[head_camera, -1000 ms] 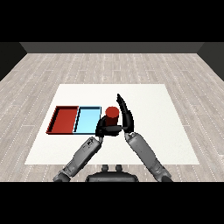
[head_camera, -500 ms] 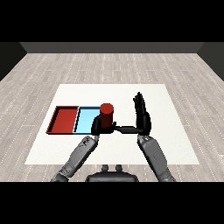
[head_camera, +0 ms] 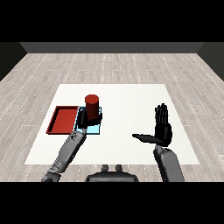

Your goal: Pick the red can and put it in the red box

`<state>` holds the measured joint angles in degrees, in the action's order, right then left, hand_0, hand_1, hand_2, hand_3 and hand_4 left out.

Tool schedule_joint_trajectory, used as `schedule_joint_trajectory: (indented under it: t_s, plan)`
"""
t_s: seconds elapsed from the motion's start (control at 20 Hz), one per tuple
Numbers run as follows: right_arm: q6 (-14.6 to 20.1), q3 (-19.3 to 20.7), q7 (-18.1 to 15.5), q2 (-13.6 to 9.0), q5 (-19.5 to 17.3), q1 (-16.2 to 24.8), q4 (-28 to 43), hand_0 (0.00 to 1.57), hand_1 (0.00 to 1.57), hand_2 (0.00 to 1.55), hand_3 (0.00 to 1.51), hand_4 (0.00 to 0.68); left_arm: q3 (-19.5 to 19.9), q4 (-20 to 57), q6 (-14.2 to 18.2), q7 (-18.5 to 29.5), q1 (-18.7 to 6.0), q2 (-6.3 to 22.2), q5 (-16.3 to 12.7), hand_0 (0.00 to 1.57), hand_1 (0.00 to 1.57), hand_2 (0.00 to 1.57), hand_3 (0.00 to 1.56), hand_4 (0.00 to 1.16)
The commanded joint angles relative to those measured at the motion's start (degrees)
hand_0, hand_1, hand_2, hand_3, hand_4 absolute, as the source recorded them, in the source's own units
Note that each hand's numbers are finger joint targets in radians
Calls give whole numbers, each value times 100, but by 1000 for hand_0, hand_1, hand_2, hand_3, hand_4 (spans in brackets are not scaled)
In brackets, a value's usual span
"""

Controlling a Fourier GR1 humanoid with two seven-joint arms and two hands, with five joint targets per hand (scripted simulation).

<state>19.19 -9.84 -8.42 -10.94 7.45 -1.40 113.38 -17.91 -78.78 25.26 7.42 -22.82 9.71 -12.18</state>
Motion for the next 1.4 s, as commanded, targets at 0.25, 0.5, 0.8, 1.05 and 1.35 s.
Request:
schedule_joint_trajectory:
  t_s: [0.25, 0.5, 0.8, 1.05, 1.35]
  plan:
    - [-346, 479, -595, -118, 261, 866, -137, 0, 0, 0, 0, 0, 1006, 849, -201, -339, -27, 1351, 265, 1571, 1571, 1568, 1476, 1128]
    - [-639, 647, -652, -218, 454, 1016, -336, 0, 0, 0, 0, 0, 1412, 1756, -172, -749, -259, 1833, 398, 1571, 1571, 1562, 1485, 1137]
    - [-523, 621, -284, -195, 318, 325, -528, 0, 0, 0, 0, 0, 1819, 3880, -530, -120, -910, 2305, 690, 1571, 1571, 1561, 1473, 1045]
    - [-485, 325, -853, 73, -72, 361, -940, 0, 0, 0, 0, 0, 1863, 5573, -484, 393, -1322, 1961, 953, 1571, 1571, 1486, 1402, 1030]
    - [-417, 621, -848, -112, -307, -193, -1751, 0, 0, 0, 0, 0, 1770, 6695, -332, 404, -1653, 1626, 1260, 826, 826, 861, 926, 820]
